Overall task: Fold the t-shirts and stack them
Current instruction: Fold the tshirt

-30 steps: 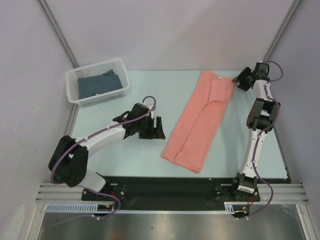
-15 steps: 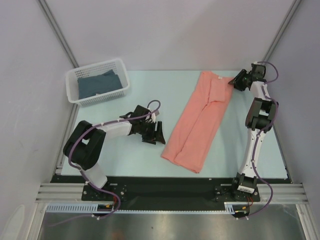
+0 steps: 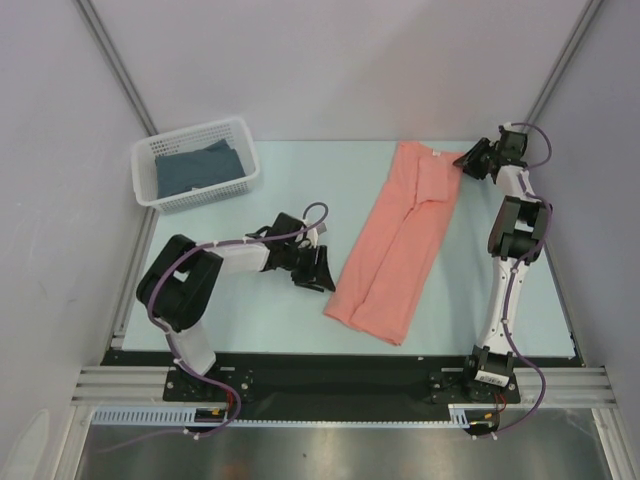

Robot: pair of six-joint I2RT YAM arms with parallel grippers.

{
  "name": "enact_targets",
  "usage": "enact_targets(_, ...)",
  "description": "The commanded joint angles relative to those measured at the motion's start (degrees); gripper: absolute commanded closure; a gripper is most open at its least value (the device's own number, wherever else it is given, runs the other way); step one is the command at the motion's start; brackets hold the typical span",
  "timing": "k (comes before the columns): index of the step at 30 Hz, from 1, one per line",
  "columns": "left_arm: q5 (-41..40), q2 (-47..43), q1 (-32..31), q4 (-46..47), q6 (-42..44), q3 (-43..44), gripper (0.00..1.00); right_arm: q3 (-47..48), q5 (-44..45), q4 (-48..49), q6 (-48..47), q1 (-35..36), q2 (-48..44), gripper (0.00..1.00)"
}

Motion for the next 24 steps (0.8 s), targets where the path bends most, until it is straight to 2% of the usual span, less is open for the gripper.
enact_targets(1, -1.95, 3.16, -1.25, -2.74, 1.73, -2.98, 0.53, 1.95, 0.05, 2.30, 1.32, 1.54, 3.45, 0.65)
enact_targets(2, -2.13, 3.25, -1.34, -2.39, 1.29, -3.51, 0.61, 2.13, -0.04, 3.87, 1.75, 1.63, 3.63, 0.68)
enact_targets(3, -2.31, 3.42, -1.34, -1.69, 0.33, -4.04, 0.77, 2.31, -0.04, 4.67, 2.19, 1.89, 3.89, 0.69)
enact_targets(4, -2.13, 3.51, -1.43, -1.34, -0.12, -5.26, 0.82, 2.57, -0.04, 5.37, 3.24, 2.07, 4.16, 0.71)
enact_targets(5, -2.22, 3.16, -1.69, -0.99, -0.65, -5.88, 0.83, 3.35, -0.04, 6.77, 3.78, 2.24, 4.86, 0.73)
enact_targets(6, -2.92, 2.73, -1.87, 0.50, -2.30, -6.76, 0.94, 3.88, 0.05, 7.22, 4.04, 2.59, 5.38, 0.75)
enact_targets(7, -3.79, 1.33, -2.13, 0.95, -3.10, -8.59, 1.00, 4.59, 0.05, 7.66, 4.74, 2.77, 6.09, 0.78)
enact_targets(9, -6.33, 0.09, -3.27, 2.17, -5.03, -10.19, 1.00, 6.78, 0.05, 9.07, 6.93, 3.38, 8.02, 0.90)
enact_targets(10, -6.96, -1.39, -4.14, 2.70, -5.74, -11.85, 1.00, 7.40, -0.04, 9.94, 7.90, 3.56, 8.55, 1.00)
enact_targets(16, -12.31, -6.94, -7.31, 4.56, -9.88, -16.69, 1.00, 17.05, -0.48, 12.94, 13.09, 5.75, 13.56, 0.99)
enact_targets(17, -12.85, -9.38, -7.32, 4.38, -10.31, -17.13, 1.00, 17.68, -0.31, 12.68, 13.10, 6.02, 13.65, 0.95)
enact_targets(18, -13.46, -10.45, -7.23, 3.86, -10.32, -17.31, 0.99, 18.12, 0.22, 11.46, 12.75, 6.11, 13.48, 0.85)
enact_targets(19, -14.17, -11.68, -7.14, 3.33, -10.15, -17.05, 0.92, 18.91, 2.31, 9.18, 12.48, 6.20, 12.43, 0.74)
enact_targets(20, -14.26, -13.78, -7.14, 2.02, -9.36, -16.70, 0.74, 18.40, 3.12, 5.51, 12.48, 5.94, 11.20, 0.52)
enact_targets(21, -14.26, -14.76, -7.14, 1.40, -9.09, -15.66, 0.66, 17.43, 4.69, 4.25, 11.79, 5.76, 8.06, 0.42)
enact_targets(22, -13.91, -15.64, -7.05, 0.78, -8.83, -15.04, 0.59, 15.86, 6.10, 2.41, 11.08, 5.59, 6.03, 0.27)
enact_targets(23, -12.69, -16.34, -7.05, 0.08, -8.13, -14.51, 0.50, 15.41, 7.85, -2.65, 9.77, 5.41, 4.18, 0.21)
enact_targets(24, -12.33, -17.74, -7.05, -0.45, -7.86, -13.98, 0.48, 14.71, 9.18, -4.71, 9.06, 5.06, 2.59, 0.15)
